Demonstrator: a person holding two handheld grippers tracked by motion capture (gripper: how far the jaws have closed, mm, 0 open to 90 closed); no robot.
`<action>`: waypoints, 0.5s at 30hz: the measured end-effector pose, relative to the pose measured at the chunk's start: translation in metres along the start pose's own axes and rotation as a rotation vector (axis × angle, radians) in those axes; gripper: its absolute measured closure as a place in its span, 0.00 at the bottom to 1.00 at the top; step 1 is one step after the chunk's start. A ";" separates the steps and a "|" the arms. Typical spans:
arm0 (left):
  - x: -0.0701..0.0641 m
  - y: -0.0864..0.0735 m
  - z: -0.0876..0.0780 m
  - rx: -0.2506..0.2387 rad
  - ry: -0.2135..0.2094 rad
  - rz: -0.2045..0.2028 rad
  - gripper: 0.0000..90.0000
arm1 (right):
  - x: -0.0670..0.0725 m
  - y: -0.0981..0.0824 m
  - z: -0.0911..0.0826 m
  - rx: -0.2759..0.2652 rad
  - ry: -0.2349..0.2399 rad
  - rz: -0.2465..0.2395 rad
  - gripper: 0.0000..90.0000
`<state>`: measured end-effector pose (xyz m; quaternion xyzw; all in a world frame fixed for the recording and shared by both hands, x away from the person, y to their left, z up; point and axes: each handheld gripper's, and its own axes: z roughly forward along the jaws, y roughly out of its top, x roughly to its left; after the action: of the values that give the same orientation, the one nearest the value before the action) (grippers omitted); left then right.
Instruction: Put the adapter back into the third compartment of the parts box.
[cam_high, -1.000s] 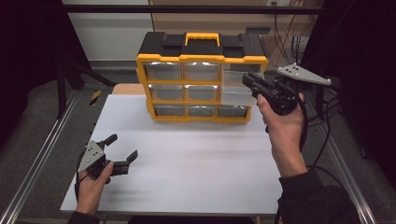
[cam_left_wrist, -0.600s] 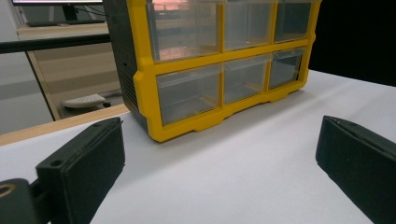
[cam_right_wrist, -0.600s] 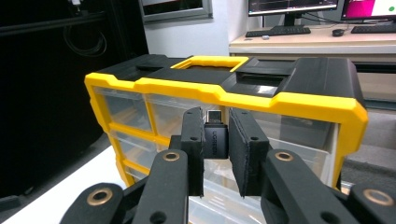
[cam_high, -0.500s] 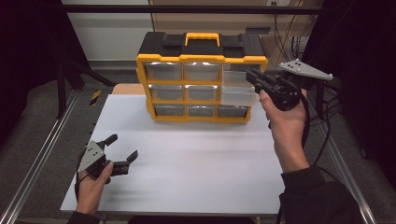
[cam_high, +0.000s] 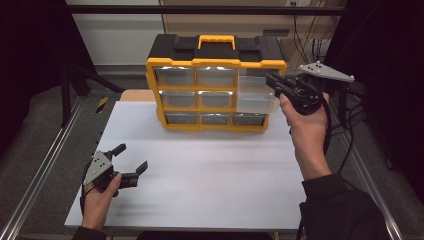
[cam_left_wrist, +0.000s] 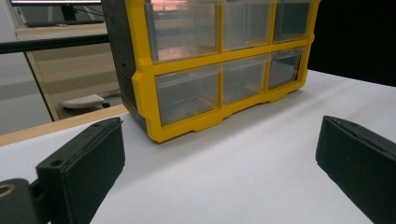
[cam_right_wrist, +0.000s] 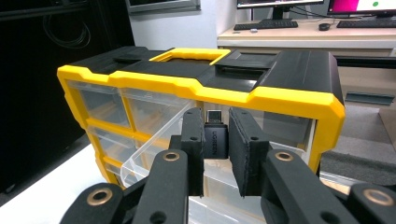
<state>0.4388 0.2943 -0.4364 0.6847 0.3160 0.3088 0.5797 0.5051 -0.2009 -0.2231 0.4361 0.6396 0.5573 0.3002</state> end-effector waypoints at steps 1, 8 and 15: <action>0.000 0.000 0.000 0.000 0.000 -0.001 0.01 | 0.000 0.000 0.001 0.001 -0.001 -0.001 0.85; 0.000 0.000 0.000 0.001 -0.002 0.002 0.01 | -0.002 -0.001 0.006 0.010 -0.015 -0.003 0.85; 0.000 0.000 0.000 -0.001 -0.002 0.000 0.01 | -0.005 0.000 0.013 0.023 -0.031 -0.005 0.85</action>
<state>0.4392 0.2946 -0.4361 0.6848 0.3152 0.3083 0.5802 0.5189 -0.1994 -0.2267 0.4464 0.6423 0.5425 0.3065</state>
